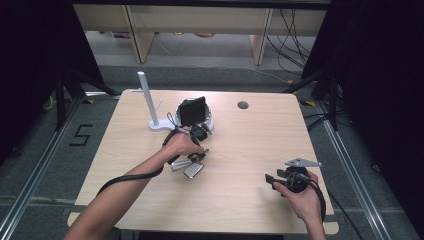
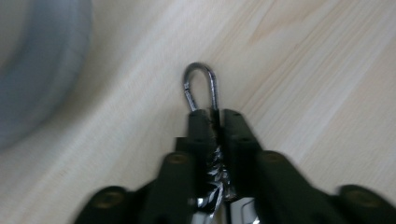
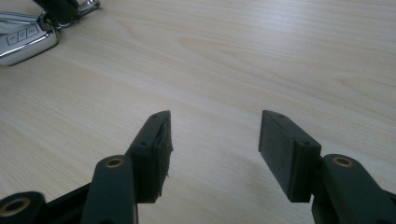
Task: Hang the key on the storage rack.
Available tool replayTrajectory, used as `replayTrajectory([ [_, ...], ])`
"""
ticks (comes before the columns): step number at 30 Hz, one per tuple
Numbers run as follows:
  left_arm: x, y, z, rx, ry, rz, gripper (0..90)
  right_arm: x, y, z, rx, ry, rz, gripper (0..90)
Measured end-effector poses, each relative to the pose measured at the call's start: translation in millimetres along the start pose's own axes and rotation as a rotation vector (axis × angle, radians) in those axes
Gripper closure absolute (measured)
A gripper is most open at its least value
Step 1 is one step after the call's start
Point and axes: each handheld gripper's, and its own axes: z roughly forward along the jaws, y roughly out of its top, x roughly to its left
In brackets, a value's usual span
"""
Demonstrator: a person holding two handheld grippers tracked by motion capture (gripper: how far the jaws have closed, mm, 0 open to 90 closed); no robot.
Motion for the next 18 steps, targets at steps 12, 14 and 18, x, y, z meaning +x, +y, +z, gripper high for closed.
replayTrajectory([
  [12, 3.0, -1.1, 4.7, 0.022, 0.019, -0.002, 80.2, 1.1, 0.4, 0.7, 0.004, 0.004, -0.007, 45.1],
  [14, 3.1, -1.3, 5.0, 0.014, 0.018, -0.008, 80.0, 0.4, 0.0, 2.1, 0.000, 0.007, -0.020, 45.1],
  [18, 3.5, -1.6, 2.6, 0.011, 0.025, 0.005, 82.4, 1.8, -0.2, 1.4, 0.011, 0.008, -0.010, 45.1],
])
